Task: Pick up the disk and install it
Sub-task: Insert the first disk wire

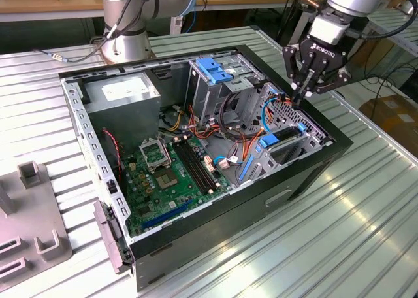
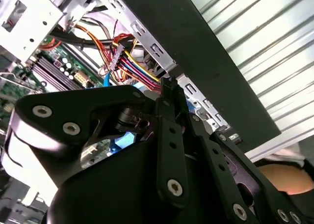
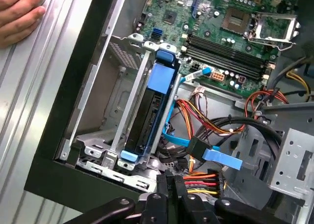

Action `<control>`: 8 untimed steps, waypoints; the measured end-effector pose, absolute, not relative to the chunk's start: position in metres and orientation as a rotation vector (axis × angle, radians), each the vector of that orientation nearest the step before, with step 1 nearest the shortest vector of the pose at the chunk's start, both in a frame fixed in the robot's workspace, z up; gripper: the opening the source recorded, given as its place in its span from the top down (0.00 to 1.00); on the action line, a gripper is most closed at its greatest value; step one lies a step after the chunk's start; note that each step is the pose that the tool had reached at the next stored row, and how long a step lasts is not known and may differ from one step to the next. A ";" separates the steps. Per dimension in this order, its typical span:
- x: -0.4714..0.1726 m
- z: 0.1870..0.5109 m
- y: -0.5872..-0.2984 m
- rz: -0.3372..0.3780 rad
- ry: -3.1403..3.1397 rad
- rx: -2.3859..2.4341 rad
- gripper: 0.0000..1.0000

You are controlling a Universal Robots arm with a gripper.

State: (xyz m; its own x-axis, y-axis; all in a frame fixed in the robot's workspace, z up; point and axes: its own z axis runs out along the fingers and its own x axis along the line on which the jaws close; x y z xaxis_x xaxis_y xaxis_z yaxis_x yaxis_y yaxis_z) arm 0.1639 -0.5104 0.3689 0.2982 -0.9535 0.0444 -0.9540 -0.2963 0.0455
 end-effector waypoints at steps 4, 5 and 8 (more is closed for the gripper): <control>0.164 0.369 -0.510 0.009 -1.948 2.383 0.83; 0.164 0.368 -0.510 0.008 -1.969 2.366 0.83; 0.164 0.368 -0.510 0.005 -2.042 2.303 0.83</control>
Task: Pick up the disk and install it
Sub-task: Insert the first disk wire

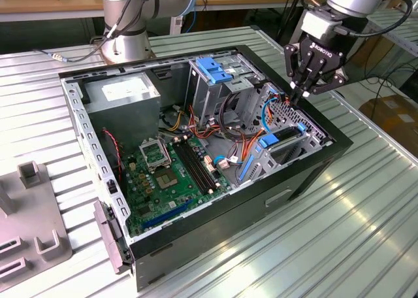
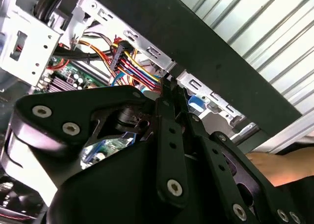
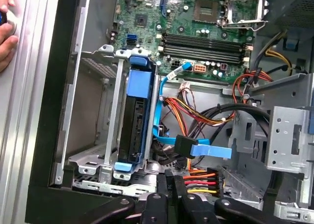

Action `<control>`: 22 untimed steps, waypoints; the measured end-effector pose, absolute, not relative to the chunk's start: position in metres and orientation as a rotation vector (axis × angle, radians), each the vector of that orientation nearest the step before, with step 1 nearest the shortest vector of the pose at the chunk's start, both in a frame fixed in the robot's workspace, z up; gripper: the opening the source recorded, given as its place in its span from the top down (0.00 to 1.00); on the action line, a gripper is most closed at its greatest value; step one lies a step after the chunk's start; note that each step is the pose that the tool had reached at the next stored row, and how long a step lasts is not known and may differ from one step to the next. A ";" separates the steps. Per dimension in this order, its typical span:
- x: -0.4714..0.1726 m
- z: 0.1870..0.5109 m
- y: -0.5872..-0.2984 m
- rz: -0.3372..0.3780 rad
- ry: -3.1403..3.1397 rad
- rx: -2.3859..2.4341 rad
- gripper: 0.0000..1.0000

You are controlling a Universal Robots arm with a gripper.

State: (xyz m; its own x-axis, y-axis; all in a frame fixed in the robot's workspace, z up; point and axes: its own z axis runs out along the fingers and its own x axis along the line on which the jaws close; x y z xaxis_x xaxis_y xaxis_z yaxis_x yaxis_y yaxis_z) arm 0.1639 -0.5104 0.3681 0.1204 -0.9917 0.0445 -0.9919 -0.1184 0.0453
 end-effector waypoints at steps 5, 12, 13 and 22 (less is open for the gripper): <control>0.164 0.368 -0.510 0.004 -2.048 2.298 0.83; 0.161 0.367 -0.515 0.001 -2.128 2.224 0.83; 0.158 0.367 -0.517 0.004 -2.129 2.226 0.83; 0.146 0.363 -0.527 0.022 -2.150 2.252 0.83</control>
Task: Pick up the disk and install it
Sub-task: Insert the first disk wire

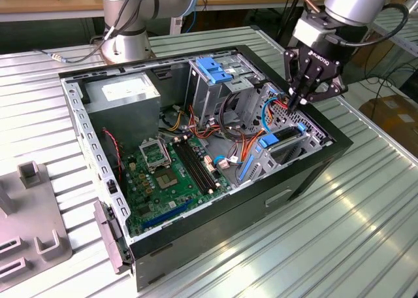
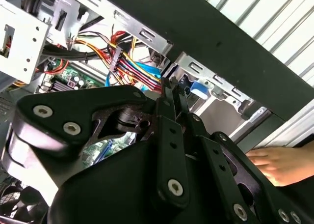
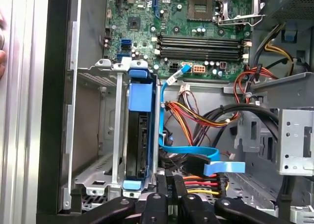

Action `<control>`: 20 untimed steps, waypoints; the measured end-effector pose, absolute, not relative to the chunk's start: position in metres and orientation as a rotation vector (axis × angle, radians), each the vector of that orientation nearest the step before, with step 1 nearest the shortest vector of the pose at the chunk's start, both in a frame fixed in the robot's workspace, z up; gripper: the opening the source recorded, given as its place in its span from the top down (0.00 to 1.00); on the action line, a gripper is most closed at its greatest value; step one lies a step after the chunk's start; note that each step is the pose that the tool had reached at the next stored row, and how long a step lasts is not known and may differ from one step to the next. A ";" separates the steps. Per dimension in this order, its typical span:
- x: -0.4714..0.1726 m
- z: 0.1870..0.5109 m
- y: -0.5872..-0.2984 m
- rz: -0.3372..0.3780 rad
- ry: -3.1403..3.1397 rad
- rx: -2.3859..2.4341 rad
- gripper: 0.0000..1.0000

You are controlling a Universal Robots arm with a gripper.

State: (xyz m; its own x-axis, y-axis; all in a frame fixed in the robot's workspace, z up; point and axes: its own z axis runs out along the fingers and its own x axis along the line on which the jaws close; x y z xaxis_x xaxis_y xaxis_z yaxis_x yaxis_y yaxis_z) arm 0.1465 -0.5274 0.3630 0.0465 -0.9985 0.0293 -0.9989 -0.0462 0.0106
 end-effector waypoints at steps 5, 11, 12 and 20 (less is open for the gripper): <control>0.136 0.360 -0.532 0.015 -2.159 2.262 0.83; 0.135 0.353 -0.542 0.016 -2.167 2.254 0.83; 0.134 0.352 -0.543 0.016 -2.167 2.254 0.83; 0.131 0.351 -0.552 0.017 -2.167 2.254 0.83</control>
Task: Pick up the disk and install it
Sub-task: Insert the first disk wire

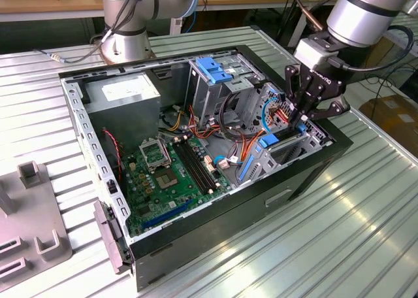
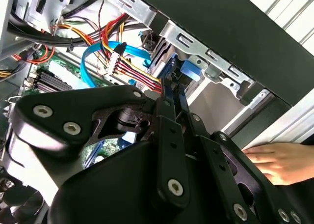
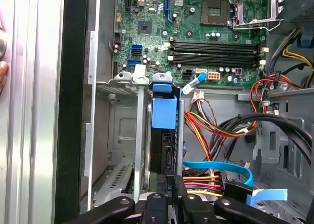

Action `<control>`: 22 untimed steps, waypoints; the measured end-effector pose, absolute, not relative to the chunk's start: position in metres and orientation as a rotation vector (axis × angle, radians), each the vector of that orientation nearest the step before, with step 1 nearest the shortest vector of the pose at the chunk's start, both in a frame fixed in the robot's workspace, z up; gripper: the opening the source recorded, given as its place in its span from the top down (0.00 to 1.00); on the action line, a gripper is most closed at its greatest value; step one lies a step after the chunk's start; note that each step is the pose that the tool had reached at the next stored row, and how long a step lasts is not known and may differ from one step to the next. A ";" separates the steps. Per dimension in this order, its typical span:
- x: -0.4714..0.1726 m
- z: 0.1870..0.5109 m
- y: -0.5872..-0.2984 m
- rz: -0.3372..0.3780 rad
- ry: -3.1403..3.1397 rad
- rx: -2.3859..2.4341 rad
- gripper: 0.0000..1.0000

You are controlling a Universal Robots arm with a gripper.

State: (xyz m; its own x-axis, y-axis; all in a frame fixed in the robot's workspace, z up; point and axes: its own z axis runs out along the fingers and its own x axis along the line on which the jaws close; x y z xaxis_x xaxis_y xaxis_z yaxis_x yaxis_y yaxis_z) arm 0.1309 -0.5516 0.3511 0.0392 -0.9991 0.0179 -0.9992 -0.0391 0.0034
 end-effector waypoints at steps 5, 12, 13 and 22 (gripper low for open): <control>0.131 0.347 -0.552 0.016 -2.171 2.251 0.83; 0.131 0.347 -0.552 0.016 -2.171 2.251 0.83; 0.131 0.347 -0.552 0.016 -2.171 2.251 0.83; 0.131 0.346 -0.550 0.016 -2.191 2.231 0.83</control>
State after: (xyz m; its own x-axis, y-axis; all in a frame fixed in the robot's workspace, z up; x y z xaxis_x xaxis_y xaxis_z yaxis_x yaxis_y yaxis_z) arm 0.1305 -0.5499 0.3465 0.0182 -0.9997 0.0178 -0.9998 -0.0182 0.0033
